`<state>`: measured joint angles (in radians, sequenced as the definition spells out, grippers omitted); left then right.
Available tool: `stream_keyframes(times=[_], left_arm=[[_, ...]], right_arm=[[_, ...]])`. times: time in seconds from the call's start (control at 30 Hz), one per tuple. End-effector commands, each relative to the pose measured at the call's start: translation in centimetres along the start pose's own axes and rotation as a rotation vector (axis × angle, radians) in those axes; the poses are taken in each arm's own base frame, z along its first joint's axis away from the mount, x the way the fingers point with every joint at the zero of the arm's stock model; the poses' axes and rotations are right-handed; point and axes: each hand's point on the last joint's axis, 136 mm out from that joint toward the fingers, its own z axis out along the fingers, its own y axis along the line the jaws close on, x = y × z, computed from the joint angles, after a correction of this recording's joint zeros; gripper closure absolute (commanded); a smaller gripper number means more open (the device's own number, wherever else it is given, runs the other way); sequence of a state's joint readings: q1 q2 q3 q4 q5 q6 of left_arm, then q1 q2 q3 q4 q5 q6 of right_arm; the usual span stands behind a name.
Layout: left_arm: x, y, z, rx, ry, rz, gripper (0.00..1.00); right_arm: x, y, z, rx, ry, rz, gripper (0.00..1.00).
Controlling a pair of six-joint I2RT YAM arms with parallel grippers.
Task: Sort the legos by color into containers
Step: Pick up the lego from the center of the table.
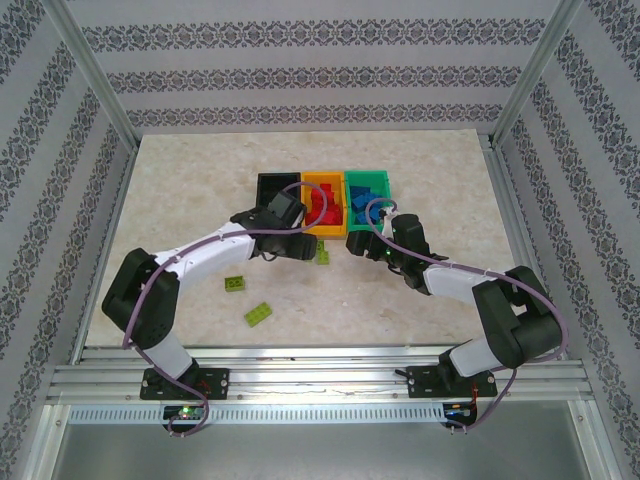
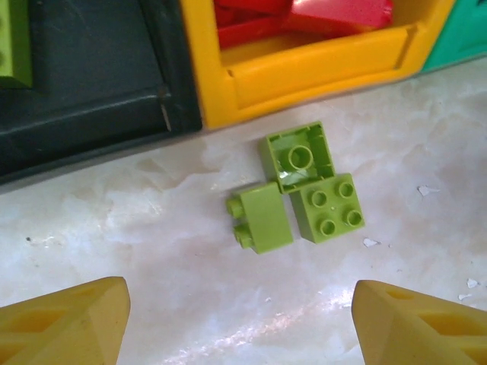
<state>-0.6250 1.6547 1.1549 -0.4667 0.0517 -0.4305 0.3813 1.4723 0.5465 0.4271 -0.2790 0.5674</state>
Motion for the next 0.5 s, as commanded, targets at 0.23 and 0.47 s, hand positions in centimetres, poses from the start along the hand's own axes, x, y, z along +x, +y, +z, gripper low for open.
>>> stream_keyframes(times=[0.23,0.47], left_arm=[[1.4,-1.0,2.3,-0.021,0.038,0.006,0.29],[1.3,-1.3,4.5,-0.034,0.079,-0.016,0.34]], right_arm=[[-1.1,0.7,-0.1,-0.039,-0.035,0.009,0.22],[-1.1,0.6,-0.1,-0.035,-0.035,0.010,0.22]])
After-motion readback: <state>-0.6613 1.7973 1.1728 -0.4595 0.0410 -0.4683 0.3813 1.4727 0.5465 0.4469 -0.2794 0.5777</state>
